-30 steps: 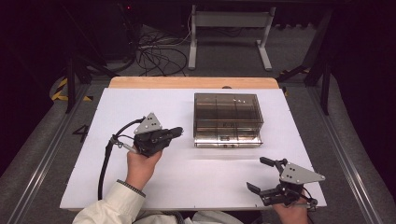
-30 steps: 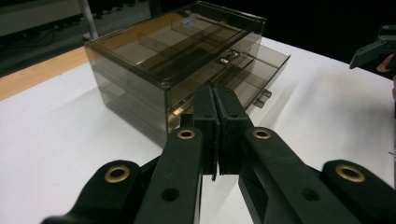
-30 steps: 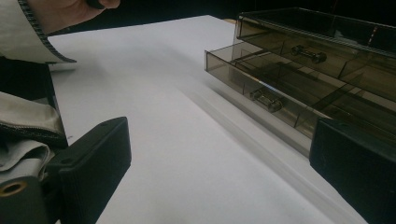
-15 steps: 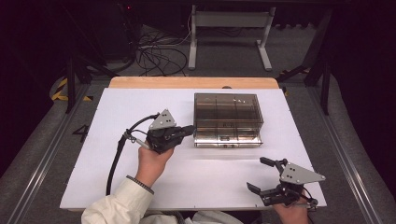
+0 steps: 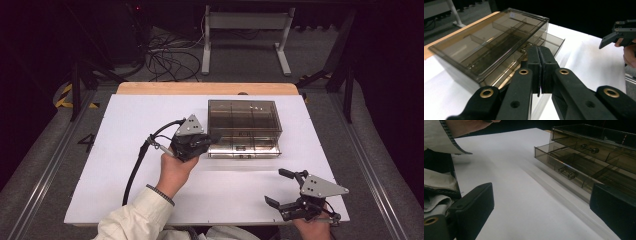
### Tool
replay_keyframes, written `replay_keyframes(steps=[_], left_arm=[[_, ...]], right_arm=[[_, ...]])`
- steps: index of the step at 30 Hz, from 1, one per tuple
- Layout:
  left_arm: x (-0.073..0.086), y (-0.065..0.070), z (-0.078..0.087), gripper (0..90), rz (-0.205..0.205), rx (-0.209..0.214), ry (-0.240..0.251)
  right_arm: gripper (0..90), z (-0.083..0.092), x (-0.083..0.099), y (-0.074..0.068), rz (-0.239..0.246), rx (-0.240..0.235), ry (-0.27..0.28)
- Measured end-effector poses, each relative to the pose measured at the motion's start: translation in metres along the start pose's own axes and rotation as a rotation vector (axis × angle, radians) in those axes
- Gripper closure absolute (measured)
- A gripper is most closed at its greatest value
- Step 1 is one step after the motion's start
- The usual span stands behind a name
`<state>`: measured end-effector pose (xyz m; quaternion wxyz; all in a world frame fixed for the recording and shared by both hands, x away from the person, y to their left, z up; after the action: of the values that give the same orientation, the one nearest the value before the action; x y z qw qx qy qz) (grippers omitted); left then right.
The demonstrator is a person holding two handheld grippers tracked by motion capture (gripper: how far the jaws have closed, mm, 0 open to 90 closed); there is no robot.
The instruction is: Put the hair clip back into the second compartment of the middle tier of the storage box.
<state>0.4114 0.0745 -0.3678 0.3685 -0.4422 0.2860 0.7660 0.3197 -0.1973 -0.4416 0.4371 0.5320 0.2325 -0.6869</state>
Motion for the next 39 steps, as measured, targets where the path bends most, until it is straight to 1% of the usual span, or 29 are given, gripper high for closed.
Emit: replay_keyframes(steps=[4, 5, 11, 16, 23, 29, 34, 39], left_arm=[[-0.003, 0.004, -0.005, 88.6, -0.008, 0.007, -0.003], [-0.005, 0.006, -0.009, 88.6, -0.016, 0.009, -0.005], [-0.009, 0.011, -0.020, 88.6, -0.017, 0.022, -0.015], [-0.012, 0.015, -0.029, 88.6, -0.031, 0.027, -0.023], [-0.014, 0.018, -0.039, 88.6, -0.030, 0.032, -0.033], [-0.019, 0.019, -0.048, 88.6, -0.025, 0.036, -0.035], [-0.025, 0.023, -0.058, 88.5, -0.034, 0.038, -0.037], [-0.025, 0.023, -0.065, 88.6, -0.024, 0.042, -0.046]], right_arm=[[6.2, 0.001, 0.000, 0.000, 0.000, 0.000, 0.000], [6.2, 0.001, 0.000, 0.000, 0.000, 0.000, 0.000], [6.2, 0.001, 0.001, 0.001, 0.001, 0.001, 0.000], [6.2, 0.002, 0.001, 0.000, 0.001, 0.000, 0.000], [6.2, 0.002, 0.001, 0.001, 0.000, -0.002, 0.001], [6.2, 0.002, 0.001, 0.001, 0.001, -0.003, 0.000], [6.2, 0.002, 0.001, 0.001, 0.000, -0.005, 0.001], [6.2, 0.003, 0.002, 0.001, 0.001, -0.006, 0.001]])
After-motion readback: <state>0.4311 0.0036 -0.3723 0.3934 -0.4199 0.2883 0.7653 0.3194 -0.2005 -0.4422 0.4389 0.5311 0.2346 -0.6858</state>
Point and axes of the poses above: each handheld gripper's, and its own axes: z roughly backward along the jaws, x roughly out of its underside, y roughly to its right, the point moved 5 cm from there along -z, roughly forward along the jaws, and after that the axes turned 6 degrees about z, right-handed, at the moved point
